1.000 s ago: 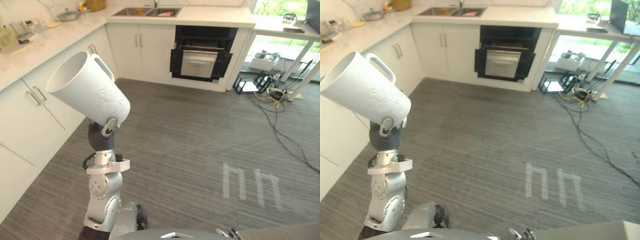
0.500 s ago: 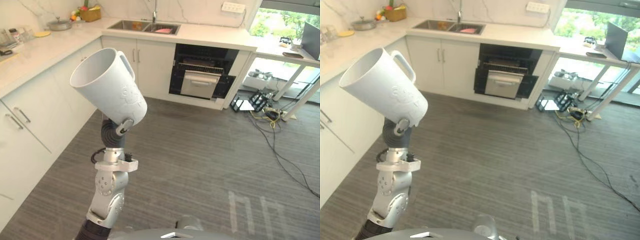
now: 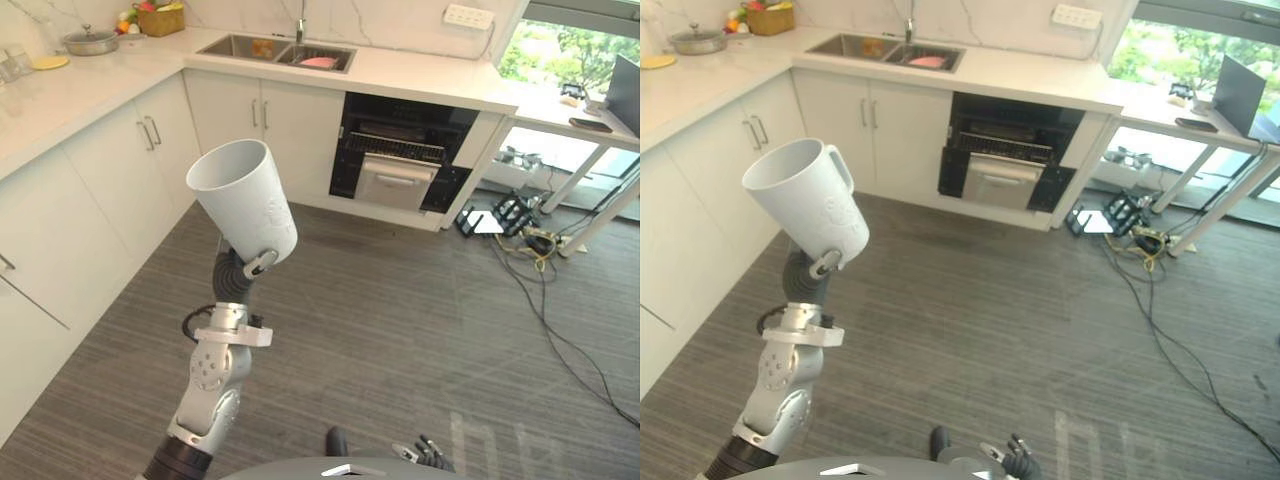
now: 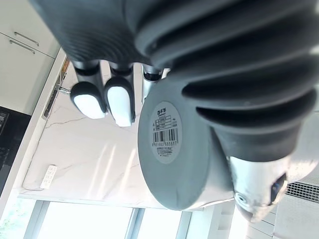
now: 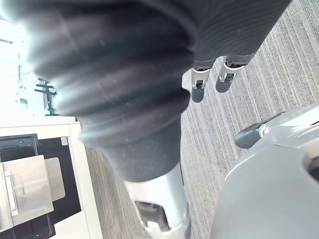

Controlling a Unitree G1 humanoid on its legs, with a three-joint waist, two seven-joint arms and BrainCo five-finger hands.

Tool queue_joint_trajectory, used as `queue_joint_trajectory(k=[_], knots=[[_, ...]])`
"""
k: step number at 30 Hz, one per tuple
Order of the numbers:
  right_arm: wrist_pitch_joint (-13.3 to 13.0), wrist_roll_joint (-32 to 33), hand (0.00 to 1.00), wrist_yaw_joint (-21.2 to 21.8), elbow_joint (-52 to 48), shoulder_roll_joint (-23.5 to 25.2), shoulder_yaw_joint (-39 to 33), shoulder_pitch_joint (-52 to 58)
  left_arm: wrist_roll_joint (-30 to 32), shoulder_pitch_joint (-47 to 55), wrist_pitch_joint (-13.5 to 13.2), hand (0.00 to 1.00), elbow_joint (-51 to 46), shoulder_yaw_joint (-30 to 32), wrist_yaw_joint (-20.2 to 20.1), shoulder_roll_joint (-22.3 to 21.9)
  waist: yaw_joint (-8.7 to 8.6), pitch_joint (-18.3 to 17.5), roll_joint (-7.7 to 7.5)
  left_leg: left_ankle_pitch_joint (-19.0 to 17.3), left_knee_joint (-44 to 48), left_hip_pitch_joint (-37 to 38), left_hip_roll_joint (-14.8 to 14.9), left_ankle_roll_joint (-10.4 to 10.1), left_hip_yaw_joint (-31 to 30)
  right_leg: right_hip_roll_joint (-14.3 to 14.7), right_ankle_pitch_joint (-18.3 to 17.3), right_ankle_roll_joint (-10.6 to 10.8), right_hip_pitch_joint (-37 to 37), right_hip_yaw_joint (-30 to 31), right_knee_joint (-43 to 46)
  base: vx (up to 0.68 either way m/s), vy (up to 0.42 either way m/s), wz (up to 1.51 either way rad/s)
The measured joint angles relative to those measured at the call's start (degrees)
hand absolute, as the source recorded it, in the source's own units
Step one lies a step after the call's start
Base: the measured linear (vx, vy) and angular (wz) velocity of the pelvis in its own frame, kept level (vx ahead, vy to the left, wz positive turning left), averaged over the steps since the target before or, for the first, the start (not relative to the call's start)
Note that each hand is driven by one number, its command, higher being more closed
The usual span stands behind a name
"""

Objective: Walk over to the sink, pick up the cup, carry it to the dishwasher, place the cup inside the dishwasher, then close the dishwasher door

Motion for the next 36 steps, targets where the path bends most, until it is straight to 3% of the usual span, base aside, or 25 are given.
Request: queue_joint_trajectory(k=[4,7,10,11,12,13,14,15,16,18,21,22,23,24,25,27,29,31,32,33,34,35,36], knots=[[-0.9,0.8,0.0,0.1,0.0,0.1,-0.1,0.0,-0.1,0.0,-0.7,1.0,0.1,0.7,0.0,-0.1,-0.29,0.1,0.25,0.0,-0.6,-1.0,0.1,0.0,0.8,0.3,-0.3,-0.1,-1.5,0.2,0.1,-0.01,0.006,-0.08],[-2.1,2.0,0.0,0.2,-0.1,0.1,-0.7,0.8,-0.1,0.0,-2.1,1.0,0.9,1.0,0.1,-0.5,-0.93,0.4,1.24,-0.4,-0.6,-1.1,1.2,-0.7,0.8,1.0,-1.5,-0.2,-1.5,-0.8,0.6,0.07,0.009,0.07],[-3.8,4.3,0.0,0.7,-0.8,0.1,-1.2,1.3,-0.2,0.2,-3.8,1.0,1.5,4.2,0.1,-2.2,-0.96,1.1,2.91,-2.5,2.9,-2.3,3.7,-2.9,2.2,2.6,-11.2,-0.5,-8.3,-2.7,16.3,0.14,-0.04,0.04],[-3.8,4.6,0.0,1.2,-0.9,0.7,-1.1,1.9,-0.2,1.3,-4.2,1.0,1.5,5.5,0.1,-2.5,-0.68,1.4,1.56,-3.1,11.2,-3.8,3.7,-4.1,3.3,1.2,-15.9,-0.7,-9.9,-3.0,23.3,0.22,-0.112,0.15],[-3.8,4.6,0.0,1.9,-1.0,0.8,-1.1,2.9,-0.3,3.4,-4.4,1.0,1.3,6.2,0.2,-2.9,-0.63,1.8,0.33,-1.8,25.9,-8.8,4.9,-5.6,4.0,-0.2,-19.3,-1.0,-9.3,-3.0,27.3,0.27,-0.178,0.17],[-3.6,4.7,0.0,2.0,-1.9,0.4,-1.1,3.8,-0.3,5.2,-4.5,1.0,0.4,6.2,0.2,-3.7,-0.48,1.9,0.58,2.0,38.1,-14.3,7.0,-4.7,3.7,-0.3,-21.2,-1.4,-8.4,-3.1,28.6,0.22,-0.175,0.06],[-3.6,4.6,0.0,2.0,-2.8,-0.4,-1.0,4.3,-0.3,6.9,-4.9,1.0,-0.5,6.4,0.2,-4.5,0.23,2.2,0.96,7.3,48.2,-18.7,9.6,-2.5,3.4,0.1,-22.7,-2.6,-7.3,-2.4,28.7,0.3,-0.055,-0.14],[-3.7,4.7,0.0,2.0,-2.7,-1.5,0.0,4.1,-0.3,8.1,-5.5,1.0,-0.7,6.4,0.1,-5.4,0.75,2.9,2.59,6.4,55.9,-23.4,11.8,0.2,3.3,0.5,-23.7,-2.9,-5.4,-2.1,28.5,0.22,0.03,-0.18],[-3.7,4.7,0.0,2.0,-2.7,-2.1,0.0,3.6,-0.4,8.2,-5.5,1.0,-0.5,6.4,-0.2,-5.3,0.6,3.2,3.06,4.7,57.2,-25.4,11.9,0.8,3.2,0.3,-24.2,-2.9,-4.5,-2.0,28.3,0.39,0.063,-0.12],[-3.8,4.7,0.0,2.2,-2.3,-2.8,-0.2,2.2,-1.6,8.7,-5.8,1.0,-0.1,7.4,-2.1,-5.0,1.07,3.7,2.65,0.2,48.9,-28.9,10.0,0.5,4.2,-1.6,-24.4,-2.2,0.3,-0.8,25.1,0.38,0.067,-0.15],[-4.3,4.7,0.0,2.8,-2.3,-3.2,-0.1,0.6,-2.5,9.1,-6.2,1.0,-0.5,8.7,-4.1,-5.1,2.32,4.2,1.38,1.3,30.1,-29.7,5.0,-0.8,1.4,-4.1,-24.7,-1.1,5.2,0.7,20.9,0.3,0.157,-0.29],[-4.8,4.8,0.0,2.8,-2.3,-3.5,-0.1,0.2,-2.6,9.4,-6.2,1.0,-1.7,9.4,-4.4,-5.2,2.54,4.2,1.17,6.9,16.5,-30.1,2.0,-1.2,-3.1,-5.2,-25.2,0.3,7.4,1.3,18.5,0.37,0.261,-0.26],[-4.8,4.9,0.0,2.8,-2.3,-3.6,-0.1,-0.3,-2.6,9.7,-6.3,1.0,-2.5,9.5,-4.4,-5.2,2.73,4.3,1.13,11.1,12.9,-30.3,1.3,-1.4,-4.7,-5.6,-25.6,1.0,8.5,1.7,17.7,0.41,0.31,-0.41],[-4.9,5.0,0.0,2.8,-2.2,-3.5,0.0,-0.5,-2.6,10.7,-6.3,1.0,-3.8,9.9,-4.8,-5.2,3.7,4.0,0.6,18.7,9.5,-28.9,0.2,-1.7,-5.5,-6.7,-26.4,2.1,10.3,3.2,15.8,0.39,0.273,-0.37],[-5.0,5.1,0.0,2.7,-2.0,-2.4,-0.2,-0.9,-2.5,10.5,-6.2,1.0,-4.5,11.0,-5.1,-5.5,3.7,4.4,-0.43,16.4,12.5,-28.4,-1.4,-0.2,-5.1,-8.0,-26.8,2.5,12.3,3.4,14.1,0.41,0.257,-0.32],[-5.0,5.1,0.0,2.6,-2.0,-1.4,0.0,-1.1,-2.8,10.2,-6.3,1.0,-4.7,12.9,-5.4,-6.5,3.68,4.7,-1.21,10.3,21.3,-30.8,-1.1,1.5,-5.0,-8.6,-25.6,4.0,13.0,3.1,15.3,0.31,0.205,-0.16],[-5.0,5.1,0.0,2.4,-1.7,-0.8,0.0,-0.8,-4.2,10.4,-6.3,1.0,-4.6,13.8,-5.6,-6.4,3.79,3.7,-2.6,6.1,24.0,-29.8,-1.3,2.7,-2.6,-9.9,-25.9,4.2,12.9,4.4,17.8,0.4,0.287,-0.46],[-5.1,5.0,0.0,2.4,-1.7,-0.6,-0.2,-0.1,-4.3,9.7,-6.2,1.0,-4.3,13.7,-5.6,-5.7,3.62,2.4,-3.56,3.0,24.2,-27.7,-1.9,4.4,0.5,-11.5,-27.5,6.2,9.3,4.0,29.9,0.34,0.181,-0.55],[-5.4,4.9,0.0,2.6,-1.6,-0.2,-0.9,0.9,-4.2,8.9,-6.0,1.0,-4.2,13.5,-5.6,-4.9,3.4,2.0,-4.3,1.2,24.2,-25.4,-3.1,6.2,1.7,-12.5,-25.9,7.5,5.7,3.7,43.6,0.38,0.147,-0.44],[-6.2,4.9,0.0,2.7,-0.9,0.2,-2.4,1.8,-4.1,8.4,-5.7,1.0,-4.7,13.3,-5.4,-4.4,3.06,1.6,-5.05,-0.5,23.9,-22.2,-4.7,6.3,2.7,-14.2,-20.8,8.3,3.8,2.4,51.2,0.4,0.149,-0.45],[-6.5,5.0,0.0,2.7,-0.3,0.0,-2.9,1.9,-4.1,8.3,-5.6,1.0,-5.1,13.2,-5.4,-4.5,3.13,1.6,-4.83,-1.4,23.5,-20.7,-5.3,6.5,3.0,-15.4,-17.8,9.0,2.8,1.8,54.0,0.49,0.207,-0.39],[-7.0,4.9,0.0,2.8,0.0,0.2,-3.9,2.7,-3.5,8.0,-5.6,1.0,-5.4,12.6,-4.9,-4.5,2.43,1.5,-3.39,-2.9,21.8,-17.7,-5.5,6.9,3.1,-15.6,-13.7,8.0,-0.1,2.0,61.1,0.39,0.175,-0.3],[-7.4,4.9,0.0,3.0,0.0,0.4,-3.9,3.6,-2.8,7.7,-5.2,1.0,-5.6,12.3,-4.3,-4.2,1.66,1.3,-3.57,-2.9,18.5,-13.9,-5.6,7.0,3.1,-14.6,-16.9,6.0,-4.2,1.6,68.1,0.45,0.183,-0.17]])
